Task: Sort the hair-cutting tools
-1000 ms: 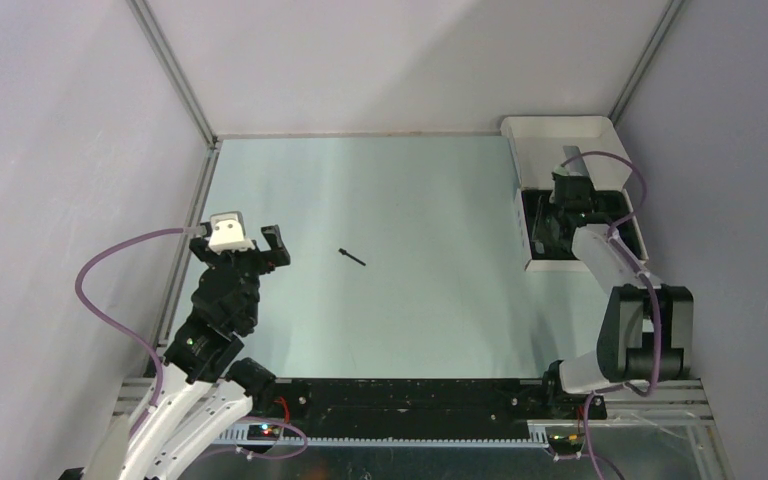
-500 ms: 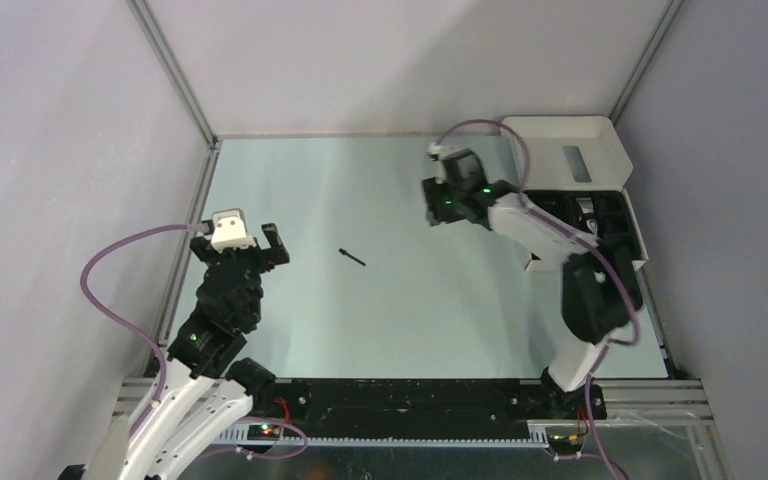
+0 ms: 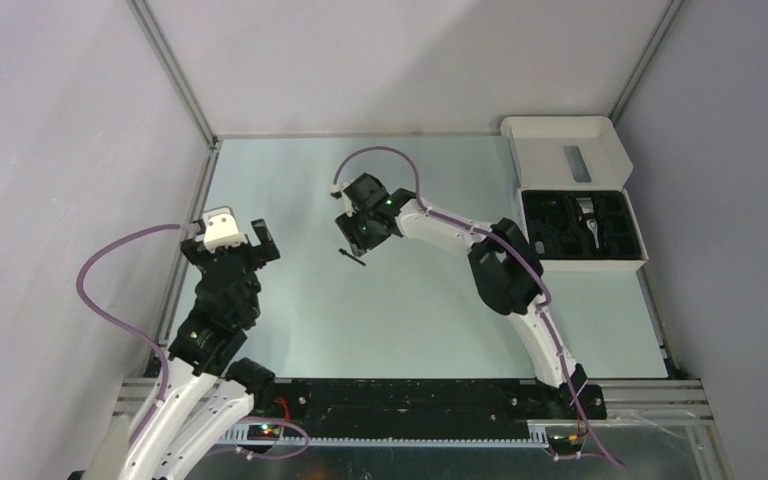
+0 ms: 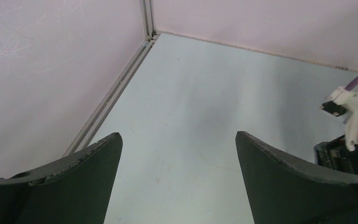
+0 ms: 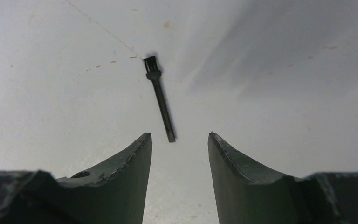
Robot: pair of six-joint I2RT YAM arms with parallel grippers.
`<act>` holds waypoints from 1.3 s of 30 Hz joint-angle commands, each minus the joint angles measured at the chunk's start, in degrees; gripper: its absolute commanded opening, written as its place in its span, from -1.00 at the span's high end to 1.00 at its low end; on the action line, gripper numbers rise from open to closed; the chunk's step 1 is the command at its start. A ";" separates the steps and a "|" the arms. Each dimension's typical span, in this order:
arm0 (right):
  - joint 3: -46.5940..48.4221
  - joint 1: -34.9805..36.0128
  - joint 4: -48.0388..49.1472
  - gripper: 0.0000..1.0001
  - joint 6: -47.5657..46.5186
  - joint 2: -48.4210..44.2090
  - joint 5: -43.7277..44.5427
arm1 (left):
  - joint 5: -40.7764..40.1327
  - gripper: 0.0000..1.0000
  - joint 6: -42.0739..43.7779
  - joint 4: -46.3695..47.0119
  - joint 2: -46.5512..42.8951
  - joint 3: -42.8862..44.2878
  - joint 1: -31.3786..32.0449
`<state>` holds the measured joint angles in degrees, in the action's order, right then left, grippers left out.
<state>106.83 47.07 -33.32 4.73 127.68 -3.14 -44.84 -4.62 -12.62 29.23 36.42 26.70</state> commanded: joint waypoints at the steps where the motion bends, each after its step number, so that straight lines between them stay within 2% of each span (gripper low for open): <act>1: 5.62 0.90 -3.41 -0.03 -0.94 4.19 -3.04 | -1.35 -0.97 -0.50 1.92 -0.05 -0.32 -0.51; 14: 8.58 2.77 -6.54 0.24 -2.18 8.68 1.21 | -0.54 -0.97 -0.19 2.26 0.10 -0.55 -0.59; 24: 10.41 4.75 -13.35 0.45 -3.45 11.27 6.53 | -0.60 -0.97 0.13 2.46 0.21 -0.74 -0.67; 29: 10.04 4.66 -16.67 0.74 -3.57 11.85 7.32 | -0.64 -0.97 0.22 2.56 0.08 -0.74 -0.77; 33: 6.55 4.25 -18.93 0.95 -2.69 8.84 7.64 | -0.69 -0.97 0.27 2.58 0.06 -0.74 -0.85; 39: -7.12 3.49 -21.14 1.00 -1.49 -1.35 6.72 | -0.69 -0.97 0.30 2.50 -0.03 -0.66 -0.95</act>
<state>107.77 51.27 -46.46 2.15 131.35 3.07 -44.84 -4.54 -12.49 29.30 36.32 26.20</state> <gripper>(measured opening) 0.018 0.985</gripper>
